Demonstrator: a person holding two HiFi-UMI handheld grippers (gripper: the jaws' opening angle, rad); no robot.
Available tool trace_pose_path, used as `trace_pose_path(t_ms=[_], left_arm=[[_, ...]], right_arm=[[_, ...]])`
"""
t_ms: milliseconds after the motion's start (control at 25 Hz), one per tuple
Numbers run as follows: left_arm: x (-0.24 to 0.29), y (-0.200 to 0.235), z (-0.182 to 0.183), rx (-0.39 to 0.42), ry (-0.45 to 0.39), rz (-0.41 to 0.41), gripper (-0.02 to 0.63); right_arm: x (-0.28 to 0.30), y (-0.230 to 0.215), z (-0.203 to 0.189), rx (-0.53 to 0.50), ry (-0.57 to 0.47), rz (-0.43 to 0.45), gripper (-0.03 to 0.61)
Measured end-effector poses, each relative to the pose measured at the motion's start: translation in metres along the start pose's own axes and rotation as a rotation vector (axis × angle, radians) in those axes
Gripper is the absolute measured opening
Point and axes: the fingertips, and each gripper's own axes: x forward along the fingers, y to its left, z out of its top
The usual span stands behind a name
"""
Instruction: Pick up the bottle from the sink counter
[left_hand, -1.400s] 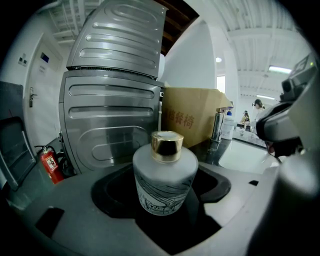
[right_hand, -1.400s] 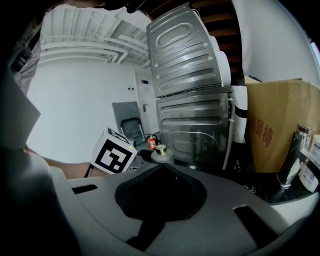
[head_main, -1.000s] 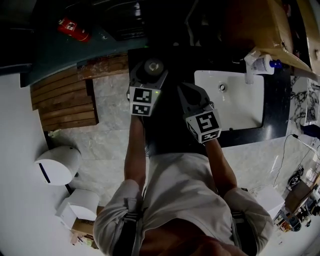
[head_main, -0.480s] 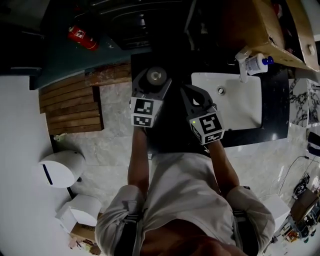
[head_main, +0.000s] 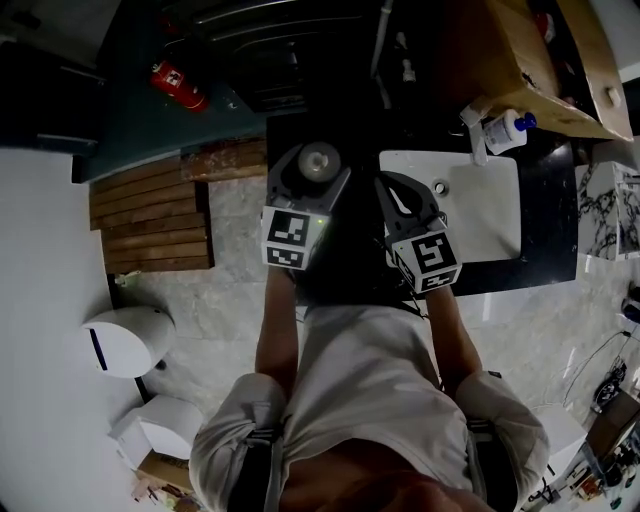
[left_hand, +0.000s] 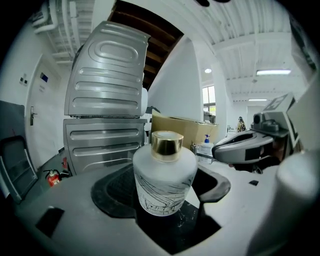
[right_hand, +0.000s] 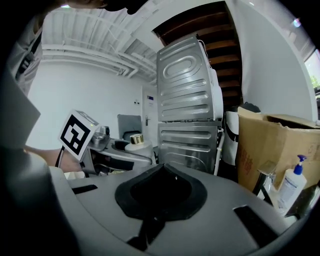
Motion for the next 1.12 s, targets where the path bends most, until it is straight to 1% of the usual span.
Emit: trace_pose_path(t_ms=[240, 480, 760, 1120], left_arm=[[-0.015, -0.018, 0.02, 0.01, -0.031, -0.013, 0.324], [-0.034, -0.036, 0.04, 0.017, -0.061, -0.025, 0.324], [-0.06, -0.055, 0.06, 0.039, -0.091, -0.031, 0.324], [-0.086, -0.066, 0.069, 0.036, -0.108, -0.01, 0.324]], right_arm=[[-0.02, -0.004, 0.021, -0.02, -0.042, -0.005, -0.003], [-0.04, -0.005, 0.036, -0.039, -0.061, -0.019, -0.003], [-0.069, -0.003, 0.059, -0.056, -0.131, -0.012, -0.003], [-0.092, 0.003, 0.073, -0.062, -0.192, -0.008, -0.003]])
